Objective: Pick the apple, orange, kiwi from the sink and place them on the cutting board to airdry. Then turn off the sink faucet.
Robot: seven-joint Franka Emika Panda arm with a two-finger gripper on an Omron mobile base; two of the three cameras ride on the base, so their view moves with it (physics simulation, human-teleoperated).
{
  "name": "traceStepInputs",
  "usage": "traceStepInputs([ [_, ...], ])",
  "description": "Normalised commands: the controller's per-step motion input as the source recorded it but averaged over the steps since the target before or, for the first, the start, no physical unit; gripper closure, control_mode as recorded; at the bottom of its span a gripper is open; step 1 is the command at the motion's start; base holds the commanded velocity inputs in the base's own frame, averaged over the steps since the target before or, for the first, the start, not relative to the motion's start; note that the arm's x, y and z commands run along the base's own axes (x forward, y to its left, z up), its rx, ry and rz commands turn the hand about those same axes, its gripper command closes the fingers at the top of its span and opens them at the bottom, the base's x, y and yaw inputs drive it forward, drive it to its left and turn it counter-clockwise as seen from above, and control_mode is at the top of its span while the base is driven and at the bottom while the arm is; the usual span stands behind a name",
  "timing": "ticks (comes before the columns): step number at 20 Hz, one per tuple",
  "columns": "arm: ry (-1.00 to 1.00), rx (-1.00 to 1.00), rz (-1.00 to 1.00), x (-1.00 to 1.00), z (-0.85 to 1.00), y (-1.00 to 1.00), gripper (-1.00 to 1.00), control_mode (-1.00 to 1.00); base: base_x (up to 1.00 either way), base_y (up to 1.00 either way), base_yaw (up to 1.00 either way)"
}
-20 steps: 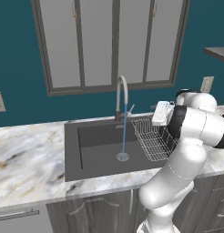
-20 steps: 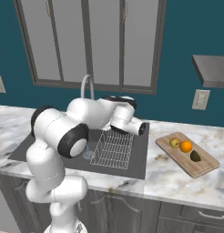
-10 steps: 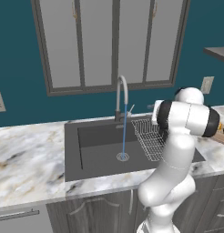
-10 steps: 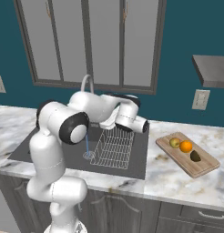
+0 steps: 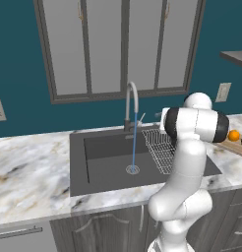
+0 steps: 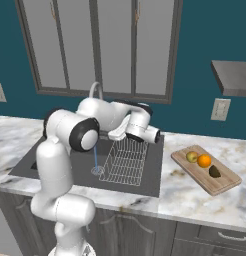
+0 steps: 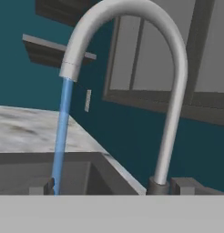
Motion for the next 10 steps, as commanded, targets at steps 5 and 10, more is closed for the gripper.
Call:
traceStepInputs([
  [5,0.00,0.00,0.02,0.28,-0.06,0.05,-1.00,-1.00,0.00,0.00,0.00],
  [10,0.00,0.00,0.02,0.30,-0.09,0.00,-1.00,-1.00,0.00,0.00,0.00],
])
